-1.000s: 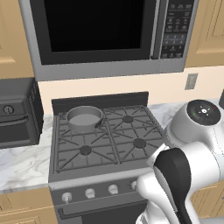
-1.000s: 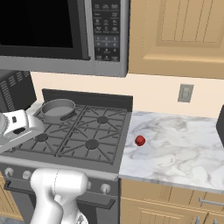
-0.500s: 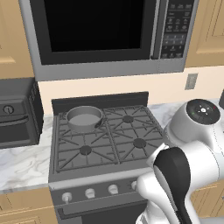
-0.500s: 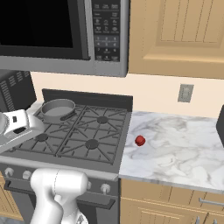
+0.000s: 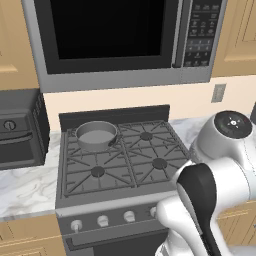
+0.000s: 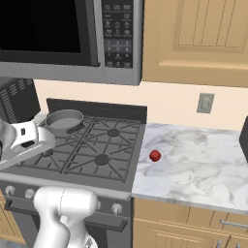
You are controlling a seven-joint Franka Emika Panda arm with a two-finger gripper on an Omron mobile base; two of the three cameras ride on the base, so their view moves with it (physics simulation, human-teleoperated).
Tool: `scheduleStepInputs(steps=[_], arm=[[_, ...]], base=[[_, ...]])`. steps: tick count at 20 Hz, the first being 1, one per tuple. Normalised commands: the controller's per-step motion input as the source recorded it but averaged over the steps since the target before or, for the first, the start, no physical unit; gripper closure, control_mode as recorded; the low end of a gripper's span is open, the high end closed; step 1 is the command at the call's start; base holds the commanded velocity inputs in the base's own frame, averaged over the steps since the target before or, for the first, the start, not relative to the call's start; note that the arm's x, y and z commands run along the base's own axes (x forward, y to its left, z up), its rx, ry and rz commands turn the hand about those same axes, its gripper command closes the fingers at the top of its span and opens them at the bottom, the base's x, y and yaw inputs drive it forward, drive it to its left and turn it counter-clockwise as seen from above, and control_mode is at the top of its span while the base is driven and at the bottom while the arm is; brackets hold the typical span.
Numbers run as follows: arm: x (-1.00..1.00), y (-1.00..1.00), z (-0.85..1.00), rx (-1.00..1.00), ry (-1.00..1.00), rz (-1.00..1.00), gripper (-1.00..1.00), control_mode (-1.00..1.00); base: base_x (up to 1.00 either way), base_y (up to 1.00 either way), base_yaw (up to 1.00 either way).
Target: Turn on the burner for the pot on the stove. Wait thirty seconds for the pot to heat up. Then add the bell pepper to the pot.
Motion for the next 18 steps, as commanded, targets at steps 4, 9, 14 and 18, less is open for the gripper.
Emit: scheduleStepInputs(steps=[4,9,14,18], arm=[[0.22,-0.50,-0.02,0.05,0.01,-0.15,-1.00,-1.00],[0.25,-0.61,-0.02,0.08,0.01,-0.16,-1.00,-1.00],[0.19,-0.70,-0.05,0.08,0.00,-0.17,-1.00,-1.00],[0.10,-0.71,-0.07,0.07,-0.01,-0.16,-1.00,-1.00]], base=[[0.00,0.00,0.00],[0.00,0.00,0.00],[0.00,0.00,0.00],[0.00,0.00,0.00]])
